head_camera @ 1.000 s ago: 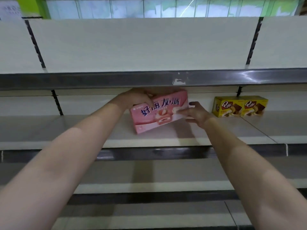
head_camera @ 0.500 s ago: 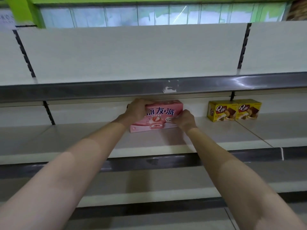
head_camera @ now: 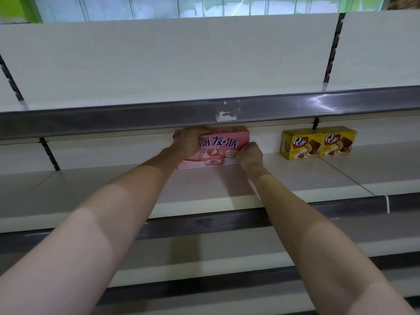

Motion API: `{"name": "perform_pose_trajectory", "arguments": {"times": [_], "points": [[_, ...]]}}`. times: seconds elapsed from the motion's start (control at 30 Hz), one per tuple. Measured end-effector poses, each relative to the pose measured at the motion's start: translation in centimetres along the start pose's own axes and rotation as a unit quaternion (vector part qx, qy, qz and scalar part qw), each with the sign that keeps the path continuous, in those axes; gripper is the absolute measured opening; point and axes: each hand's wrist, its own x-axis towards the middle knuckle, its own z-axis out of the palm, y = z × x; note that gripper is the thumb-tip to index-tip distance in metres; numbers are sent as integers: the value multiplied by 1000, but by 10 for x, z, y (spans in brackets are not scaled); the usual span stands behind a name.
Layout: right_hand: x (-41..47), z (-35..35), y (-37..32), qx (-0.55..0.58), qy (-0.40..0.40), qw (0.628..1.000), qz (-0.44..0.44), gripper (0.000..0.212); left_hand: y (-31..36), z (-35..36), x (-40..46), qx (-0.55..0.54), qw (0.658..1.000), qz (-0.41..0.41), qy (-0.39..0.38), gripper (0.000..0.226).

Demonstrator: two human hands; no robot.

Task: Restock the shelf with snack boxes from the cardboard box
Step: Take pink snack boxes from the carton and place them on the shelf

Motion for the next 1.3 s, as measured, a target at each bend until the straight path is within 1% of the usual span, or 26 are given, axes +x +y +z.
{"name": "perform_pose_trajectory", "arguments": {"times": [0.03,0.1,0.2,0.27,0.33,0.4,0.47,0.53,0.57,0.67,0.73,0.8,0.87,0.93,1.03,1.1,1.2,1.3], "points": [[-2,-1,0,1,1,1000,-2,46,-1,0,0,10,1000,-14,4,47],[-6,-3,1,4,-2,1000,-4,47,6,-2,-5,1,1000,-12,19,47],[-16,-7,2,9,-5,1000,17,47,22,-2,-12,78,995,21,60,51],[-23,-10,2,10,6,999,31,43,33,-2,-17,74,989,59,110,54],[-33,-15,1,16,16,999,37,42,42,-1,-23,31,983,115,142,48],[-43,-22,-1,3,25,999,28,43,53,7,-28,-27,978,171,114,28],[-51,-32,-3,-20,49,998,26,39,67,12,-34,-83,979,183,34,3],[-59,-46,-1,-49,82,995,26,19,83,13,-37,-126,975,184,-21,15],[-64,-55,1,-54,106,992,29,13,92,14,-39,-151,969,190,-40,19],[-101,-85,7,-35,205,977,35,25,127,8,-54,-219,947,216,-91,16],[-137,-102,8,-21,274,961,24,21,152,6,-66,-235,937,233,-116,15],[-177,-115,7,-39,319,947,28,17,177,3,-84,-261,919,273,-114,14],[-219,-125,9,-60,352,933,47,12,204,-3,-108,-316,882,331,-112,14],[-266,-137,20,-89,370,922,77,5,230,-5,-139,-337,853,375,-134,12],[-348,-151,44,-105,381,904,163,5,268,3,-189,-322,836,410,-170,13],[-406,-153,56,-134,401,881,211,8,287,10,-228,-315,821,428,-209,15],[-487,-151,67,-156,440,843,268,11,313,16,-295,-336,777,466,-258,15],[-566,-152,70,-172,461,806,329,10,332,13,-366,-328,738,513,-289,15]]}}
